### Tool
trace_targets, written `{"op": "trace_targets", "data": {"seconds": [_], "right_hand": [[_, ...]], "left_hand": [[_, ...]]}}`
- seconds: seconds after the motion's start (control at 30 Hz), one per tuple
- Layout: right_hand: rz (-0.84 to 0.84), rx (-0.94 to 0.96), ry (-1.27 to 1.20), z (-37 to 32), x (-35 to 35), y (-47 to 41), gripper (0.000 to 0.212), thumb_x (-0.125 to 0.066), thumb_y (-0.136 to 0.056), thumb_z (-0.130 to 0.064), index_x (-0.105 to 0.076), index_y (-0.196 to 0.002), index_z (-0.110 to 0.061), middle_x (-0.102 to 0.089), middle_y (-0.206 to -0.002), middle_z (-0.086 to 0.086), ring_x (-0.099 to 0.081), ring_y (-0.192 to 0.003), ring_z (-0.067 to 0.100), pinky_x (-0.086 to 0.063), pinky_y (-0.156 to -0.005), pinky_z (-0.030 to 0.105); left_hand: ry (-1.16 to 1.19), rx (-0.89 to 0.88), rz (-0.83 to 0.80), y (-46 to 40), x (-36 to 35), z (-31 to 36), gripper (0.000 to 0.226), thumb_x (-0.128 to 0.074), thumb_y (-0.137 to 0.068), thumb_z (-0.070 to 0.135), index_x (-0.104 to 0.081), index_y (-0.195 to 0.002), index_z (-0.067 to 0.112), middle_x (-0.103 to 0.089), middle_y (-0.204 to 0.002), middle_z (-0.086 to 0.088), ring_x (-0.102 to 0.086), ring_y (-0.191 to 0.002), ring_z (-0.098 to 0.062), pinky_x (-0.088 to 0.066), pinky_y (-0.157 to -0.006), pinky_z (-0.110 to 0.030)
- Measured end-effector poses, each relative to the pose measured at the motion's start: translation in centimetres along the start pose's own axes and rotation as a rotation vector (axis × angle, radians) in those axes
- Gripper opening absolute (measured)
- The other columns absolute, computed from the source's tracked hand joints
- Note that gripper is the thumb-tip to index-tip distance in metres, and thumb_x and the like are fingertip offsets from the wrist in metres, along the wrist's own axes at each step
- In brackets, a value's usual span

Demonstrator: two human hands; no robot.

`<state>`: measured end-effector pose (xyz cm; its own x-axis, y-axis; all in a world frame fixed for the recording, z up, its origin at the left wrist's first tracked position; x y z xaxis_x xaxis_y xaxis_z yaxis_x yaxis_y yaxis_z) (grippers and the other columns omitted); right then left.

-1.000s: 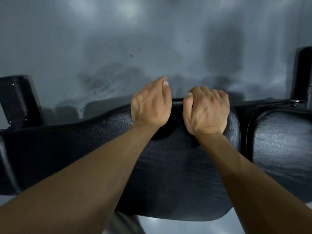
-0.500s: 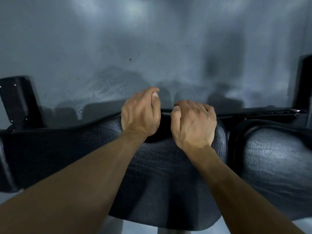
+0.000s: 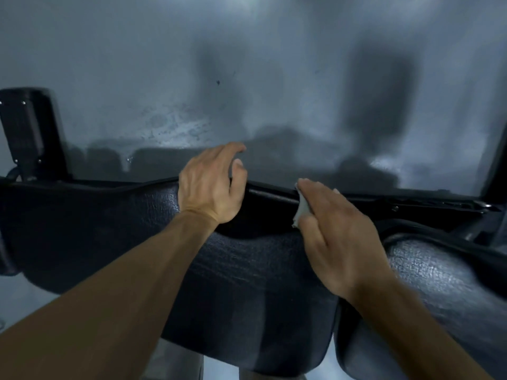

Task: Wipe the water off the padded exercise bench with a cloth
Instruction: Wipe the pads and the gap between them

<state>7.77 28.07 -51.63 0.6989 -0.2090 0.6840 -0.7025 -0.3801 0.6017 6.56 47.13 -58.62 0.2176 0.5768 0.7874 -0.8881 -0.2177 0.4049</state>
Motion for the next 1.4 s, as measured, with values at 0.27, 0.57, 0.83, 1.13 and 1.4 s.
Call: {"op": "trace_targets", "data": {"seconds": [0.27,0.57,0.83,1.13,1.4], "right_hand": [[-0.111,0.083,0.005,-2.0,-2.0,-2.4,0.069,-0.020,-0.091,-0.038,-0.053,-0.143,-0.008,-0.061,-0.140,0.007,-0.055,-0.131,0.021,-0.027,-0.124,0.039],[-0.002,-0.090,-0.020,1.4,-0.5,-0.1,0.067,-0.028,-0.086,-0.037,-0.057,-0.136,-0.004,-0.064,-0.131,0.012,-0.053,-0.124,0.024,-0.027,-0.121,0.035],[0.020,-0.059,-0.051,0.1,-1.0,0.5,0.058,-0.051,-0.095,-0.028,-0.045,-0.149,-0.009,-0.054,-0.148,0.006,-0.047,-0.140,0.021,-0.025,-0.125,0.038],[0.037,-0.448,-0.347,3.9,-1.3,1.2,0.054,-0.038,-0.104,-0.025,-0.034,-0.156,-0.010,-0.046,-0.155,0.004,-0.043,-0.141,0.018,-0.029,-0.110,0.022],[0.174,-0.588,-0.525,2.4,-3.0,9.5,0.065,-0.034,-0.096,-0.018,-0.025,-0.160,-0.011,-0.039,-0.161,0.005,-0.042,-0.145,0.019,-0.027,-0.116,0.019]], "left_hand": [[-0.020,0.043,0.016,-0.1,0.1,0.1,0.047,-0.032,-0.093,0.033,-0.067,-0.121,0.022,-0.073,-0.104,0.000,-0.065,-0.093,-0.026,-0.043,-0.077,-0.033],[-0.039,0.074,0.017,-0.3,-0.3,-0.2,0.049,-0.029,-0.090,0.036,-0.068,-0.119,0.027,-0.071,-0.099,0.002,-0.063,-0.094,-0.025,-0.035,-0.073,-0.030],[-0.021,0.062,0.002,-0.3,-0.4,-0.1,0.052,-0.025,-0.091,0.040,-0.068,-0.119,0.027,-0.073,-0.109,0.002,-0.064,-0.100,-0.027,-0.046,-0.082,-0.038],[-0.039,0.033,0.024,-0.2,-0.3,0.0,0.050,-0.025,-0.092,0.038,-0.068,-0.116,0.026,-0.067,-0.091,0.004,-0.063,-0.088,-0.028,-0.035,-0.073,-0.032],[-0.021,-0.013,0.042,0.0,-0.3,0.1,0.046,-0.029,-0.094,0.034,-0.068,-0.114,0.021,-0.071,-0.093,-0.004,-0.063,-0.086,-0.031,-0.035,-0.072,-0.033]]}}
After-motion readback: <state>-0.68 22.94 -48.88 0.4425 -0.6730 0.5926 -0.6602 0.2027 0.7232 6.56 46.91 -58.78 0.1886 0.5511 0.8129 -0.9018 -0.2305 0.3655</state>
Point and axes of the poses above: each hand's wrist, its own y-axis away from the middle knuckle, its own x-axis out of the back of the hand, z = x × y, the point moved 7 cm from there along -y, towards the middle knuckle
